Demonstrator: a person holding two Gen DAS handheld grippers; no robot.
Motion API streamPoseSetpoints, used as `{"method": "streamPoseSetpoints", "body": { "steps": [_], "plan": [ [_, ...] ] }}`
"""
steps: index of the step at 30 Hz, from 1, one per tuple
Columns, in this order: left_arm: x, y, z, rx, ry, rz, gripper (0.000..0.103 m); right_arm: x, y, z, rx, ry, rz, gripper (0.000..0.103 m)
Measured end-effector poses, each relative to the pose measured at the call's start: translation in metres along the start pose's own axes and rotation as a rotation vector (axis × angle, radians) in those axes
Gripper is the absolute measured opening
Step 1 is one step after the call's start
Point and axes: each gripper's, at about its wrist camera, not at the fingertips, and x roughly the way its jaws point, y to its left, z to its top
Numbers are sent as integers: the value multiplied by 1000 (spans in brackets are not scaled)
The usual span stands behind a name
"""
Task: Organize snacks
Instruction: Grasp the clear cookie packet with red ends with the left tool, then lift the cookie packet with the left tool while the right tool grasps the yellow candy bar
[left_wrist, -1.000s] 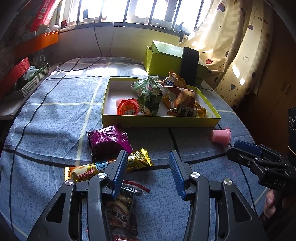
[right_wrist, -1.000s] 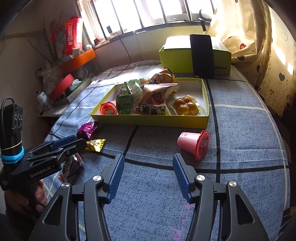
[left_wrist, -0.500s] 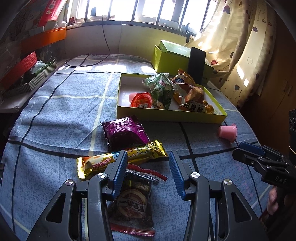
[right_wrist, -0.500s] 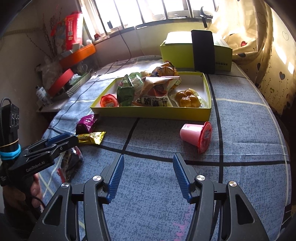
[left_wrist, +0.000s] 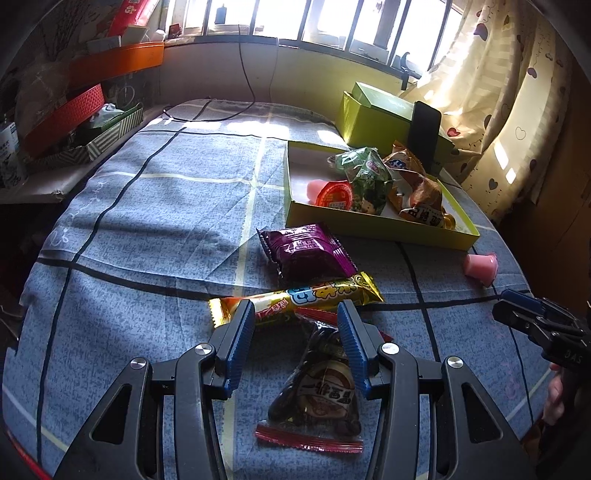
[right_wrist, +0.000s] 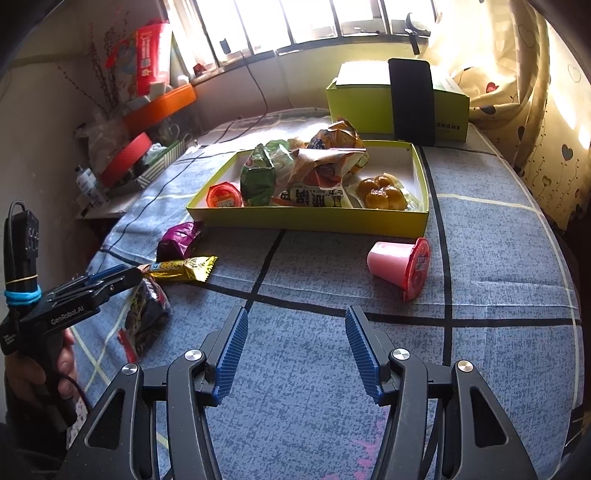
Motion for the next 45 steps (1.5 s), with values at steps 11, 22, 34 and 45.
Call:
{"method": "streamPoseSetpoints", "body": {
  "steps": [11, 22, 34, 45],
  "plan": [
    [3, -21, -19, 123, 55, -97, 48, 0, 4, -2, -10, 2, 12, 55],
    [15, -28, -34, 186, 87, -57, 49, 4, 7, -4, -17, 12, 21, 55],
    [5, 4, -33, 72, 39, 12, 36, 28, 35, 9, -98, 36, 88, 55],
    [-6, 57, -5, -40, -50, 169, 36, 39, 41, 7, -102, 61, 105, 55]
  ]
}}
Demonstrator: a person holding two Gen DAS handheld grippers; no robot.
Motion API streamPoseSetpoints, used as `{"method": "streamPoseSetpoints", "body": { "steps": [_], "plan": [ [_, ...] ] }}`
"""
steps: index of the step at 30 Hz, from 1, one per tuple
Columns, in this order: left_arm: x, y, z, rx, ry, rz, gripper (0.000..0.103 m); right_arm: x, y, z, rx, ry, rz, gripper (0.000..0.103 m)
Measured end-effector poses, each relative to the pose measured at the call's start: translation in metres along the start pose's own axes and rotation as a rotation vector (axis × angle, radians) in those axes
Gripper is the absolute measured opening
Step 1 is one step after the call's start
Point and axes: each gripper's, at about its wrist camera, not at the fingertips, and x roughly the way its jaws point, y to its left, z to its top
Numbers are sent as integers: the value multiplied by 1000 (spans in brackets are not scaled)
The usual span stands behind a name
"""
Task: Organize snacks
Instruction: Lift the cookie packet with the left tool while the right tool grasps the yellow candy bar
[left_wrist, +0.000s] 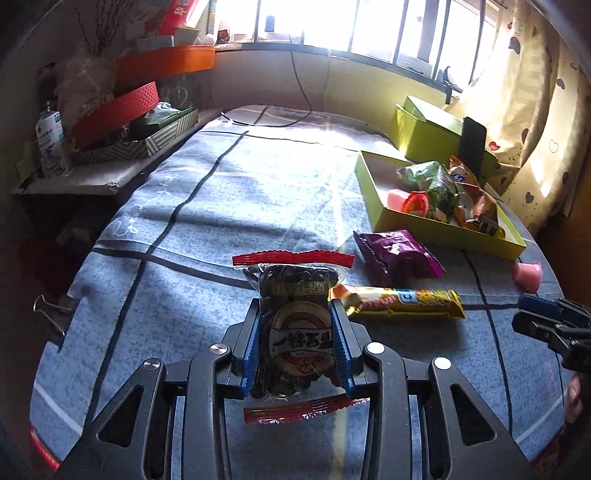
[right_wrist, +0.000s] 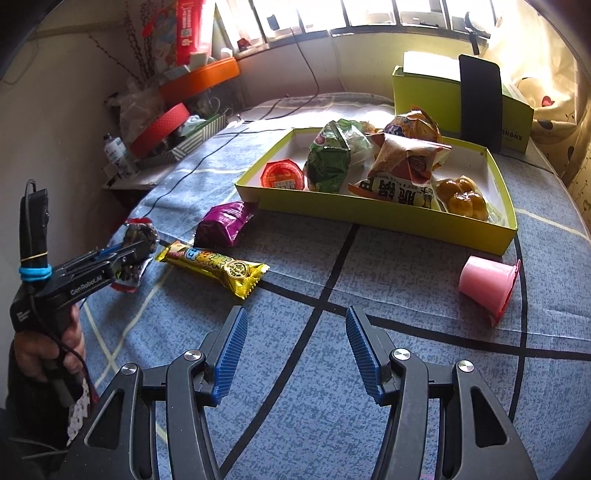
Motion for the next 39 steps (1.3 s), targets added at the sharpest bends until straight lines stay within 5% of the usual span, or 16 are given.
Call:
{"method": "streamPoseSetpoints", "body": {
  "steps": [4, 7, 18, 20, 35, 39],
  "plan": [
    [21, -1, 7, 25, 31, 60, 36, -1, -3, 1, 6, -3, -8, 55],
    [26, -12, 5, 68, 55, 25, 36, -1, -6, 1, 17, -1, -16, 55],
    [4, -89, -33, 219, 150, -404, 36, -5, -23, -2, 80, -8, -47, 55],
    [4, -103, -34, 247, 150, -430, 36, -8, -23, -4, 83, -9, -50, 55],
    [13, -57, -18, 106, 83, -181, 36, 28, 17, 18, -58, 26, -14, 55],
    [17, -53, -17, 104, 67, -148, 37, 44, 24, 22, -95, 50, -34, 44]
  ]
}}
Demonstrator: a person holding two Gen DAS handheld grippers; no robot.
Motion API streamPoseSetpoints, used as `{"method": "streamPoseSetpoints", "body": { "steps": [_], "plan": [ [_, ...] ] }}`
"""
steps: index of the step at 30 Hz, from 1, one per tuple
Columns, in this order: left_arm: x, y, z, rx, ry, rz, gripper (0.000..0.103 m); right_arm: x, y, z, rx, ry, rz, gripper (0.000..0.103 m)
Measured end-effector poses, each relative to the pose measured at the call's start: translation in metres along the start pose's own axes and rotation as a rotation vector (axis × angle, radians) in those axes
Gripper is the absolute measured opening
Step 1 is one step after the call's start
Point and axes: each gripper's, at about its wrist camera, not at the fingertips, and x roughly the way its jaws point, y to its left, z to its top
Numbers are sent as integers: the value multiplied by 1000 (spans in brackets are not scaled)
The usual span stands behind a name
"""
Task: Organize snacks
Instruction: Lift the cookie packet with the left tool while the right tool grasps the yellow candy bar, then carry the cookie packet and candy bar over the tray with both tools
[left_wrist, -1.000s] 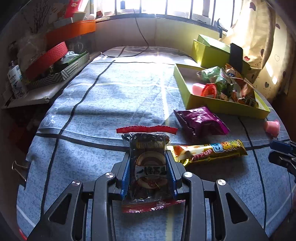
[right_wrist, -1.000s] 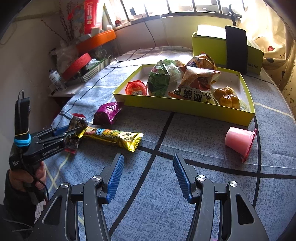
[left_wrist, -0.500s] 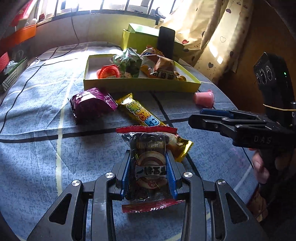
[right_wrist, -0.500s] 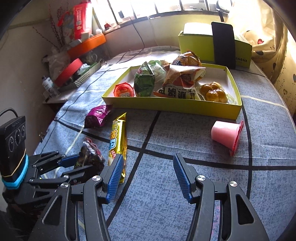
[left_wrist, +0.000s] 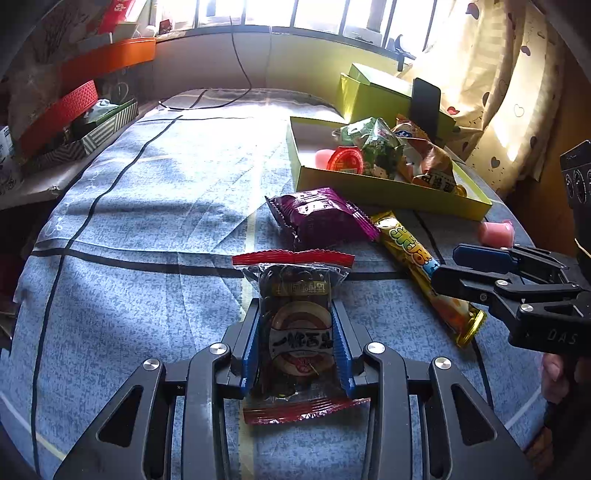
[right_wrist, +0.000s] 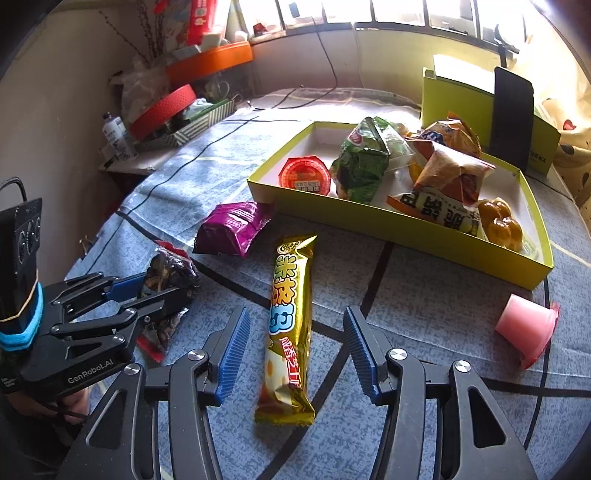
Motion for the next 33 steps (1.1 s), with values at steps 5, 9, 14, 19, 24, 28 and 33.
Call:
{"method": "streamPoseSetpoints", "body": {
  "steps": [5, 9, 14, 19, 24, 28, 33],
  "plan": [
    [3, -1, -1, 10, -17, 16, 39, 9, 6, -4, -47, 17, -39, 22],
    [4, -6, -1, 32, -21, 34, 39, 5, 2, -8, -32, 8, -49, 20],
    [3, -7, -1, 32, -22, 40, 39, -8, -4, -16, -4, -13, -47, 20],
    [-2, -10, -3, 28, -26, 27, 36, -28, -7, -21, 13, -51, -47, 20],
    [-13, -18, -3, 35, -42, 14, 35, -47, -8, -27, 32, -89, -38, 20],
    [-26, -23, -1, 39, -65, 10, 35, -61, -8, -30, 44, -117, -36, 20],
    [-40, -29, 2, 39, -86, 0, 35, -80, -9, -35, 59, -154, -45, 20]
  ]
}}
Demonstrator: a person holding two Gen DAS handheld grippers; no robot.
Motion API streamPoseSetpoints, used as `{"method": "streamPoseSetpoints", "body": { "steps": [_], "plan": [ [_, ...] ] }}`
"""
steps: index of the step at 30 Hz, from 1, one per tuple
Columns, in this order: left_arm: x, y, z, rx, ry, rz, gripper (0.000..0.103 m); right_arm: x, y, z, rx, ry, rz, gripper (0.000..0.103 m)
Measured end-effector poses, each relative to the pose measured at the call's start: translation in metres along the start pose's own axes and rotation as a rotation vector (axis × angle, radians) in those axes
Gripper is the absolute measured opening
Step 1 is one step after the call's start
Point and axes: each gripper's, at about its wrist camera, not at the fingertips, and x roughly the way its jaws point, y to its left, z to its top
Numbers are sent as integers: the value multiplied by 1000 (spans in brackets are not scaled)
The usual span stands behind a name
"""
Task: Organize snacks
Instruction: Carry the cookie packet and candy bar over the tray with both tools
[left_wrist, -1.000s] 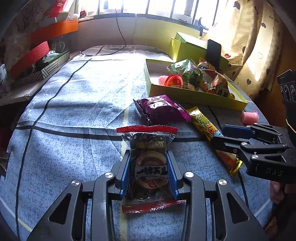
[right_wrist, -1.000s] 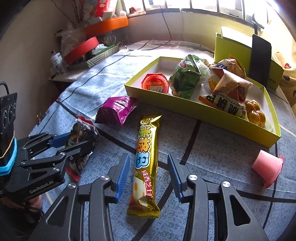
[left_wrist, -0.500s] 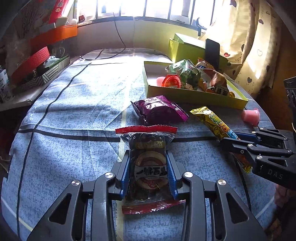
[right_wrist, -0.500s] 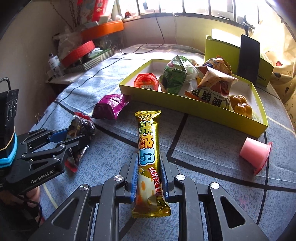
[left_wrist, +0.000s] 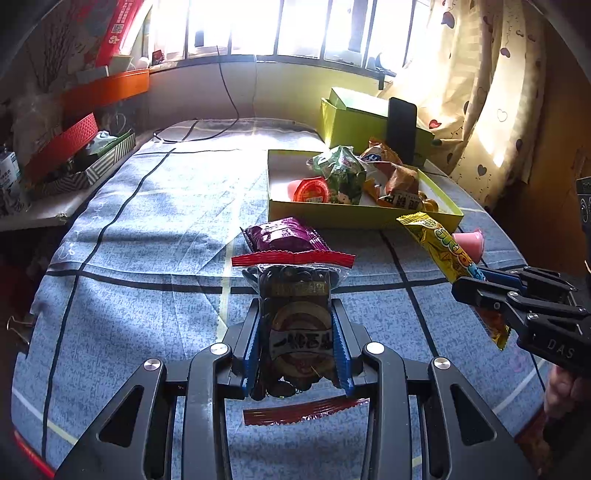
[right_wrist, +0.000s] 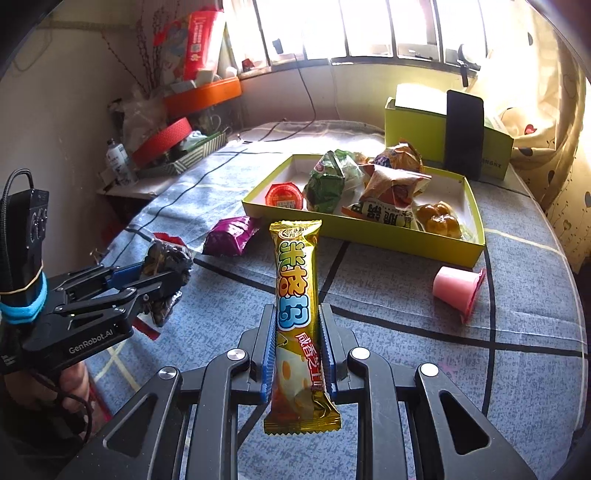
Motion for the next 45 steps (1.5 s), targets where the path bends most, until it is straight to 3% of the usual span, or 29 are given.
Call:
{"method": "streamPoseSetpoints", "body": {
  "steps": [15, 45],
  "plan": [
    [-16, -20, 19, 7, -43, -41, 36, -33, -18, 8, 34, -70, -29, 20],
    [34, -26, 90, 19, -53, -71, 36, 2, -83, 64, 135, -77, -125, 20]
  ]
}}
